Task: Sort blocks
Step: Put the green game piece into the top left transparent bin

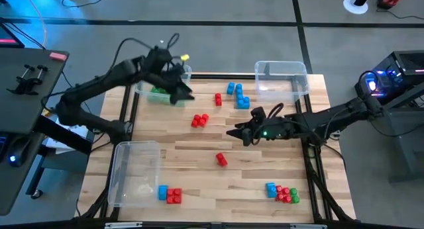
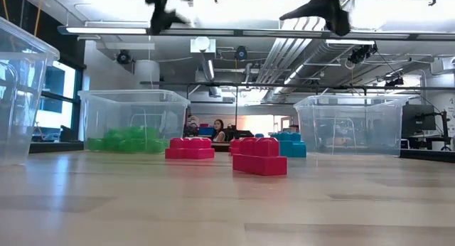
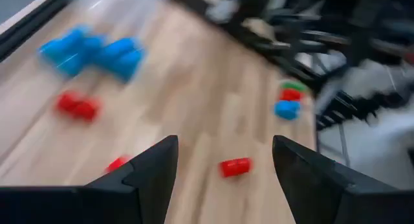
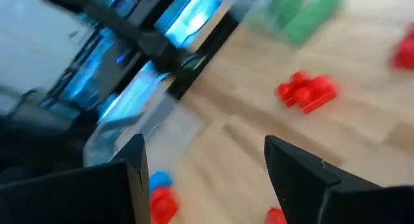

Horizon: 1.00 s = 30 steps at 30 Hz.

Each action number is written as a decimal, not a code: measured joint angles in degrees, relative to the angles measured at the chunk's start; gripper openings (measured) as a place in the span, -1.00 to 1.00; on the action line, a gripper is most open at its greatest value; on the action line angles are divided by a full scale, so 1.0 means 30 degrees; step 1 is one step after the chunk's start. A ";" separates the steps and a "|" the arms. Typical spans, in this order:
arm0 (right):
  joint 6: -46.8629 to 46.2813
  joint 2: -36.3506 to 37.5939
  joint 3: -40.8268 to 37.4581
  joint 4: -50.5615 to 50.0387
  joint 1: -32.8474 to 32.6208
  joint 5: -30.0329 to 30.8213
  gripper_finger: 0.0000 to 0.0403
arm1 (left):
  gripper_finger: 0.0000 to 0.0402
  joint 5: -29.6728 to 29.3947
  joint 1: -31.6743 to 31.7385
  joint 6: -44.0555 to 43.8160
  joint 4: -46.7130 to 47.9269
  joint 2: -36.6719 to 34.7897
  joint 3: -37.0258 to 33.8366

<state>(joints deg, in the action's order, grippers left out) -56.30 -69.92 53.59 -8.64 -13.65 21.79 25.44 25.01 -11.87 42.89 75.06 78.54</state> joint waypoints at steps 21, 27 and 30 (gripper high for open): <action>-0.4402 -0.4516 0.3390 -1.9353 -0.6508 -1.1753 -0.04 | 0.19 -0.7805 -0.6900 -0.0494 -0.1428 -0.0398 0.0000; -0.9653 -0.4626 0.1811 -1.8371 -1.0952 -1.4832 -0.13 | 0.19 -0.7641 -0.6171 0.0870 -0.2250 -0.0398 0.0000; -1.0411 -0.4830 0.1266 -1.7640 -1.1862 -1.5711 -0.39 | 0.19 -0.7620 -0.5901 0.1310 -0.2396 -0.0398 0.0000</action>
<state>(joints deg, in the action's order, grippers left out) -87.53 -84.41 57.39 -61.56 -49.24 -25.34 2.58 7.31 -7.94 35.70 73.87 78.54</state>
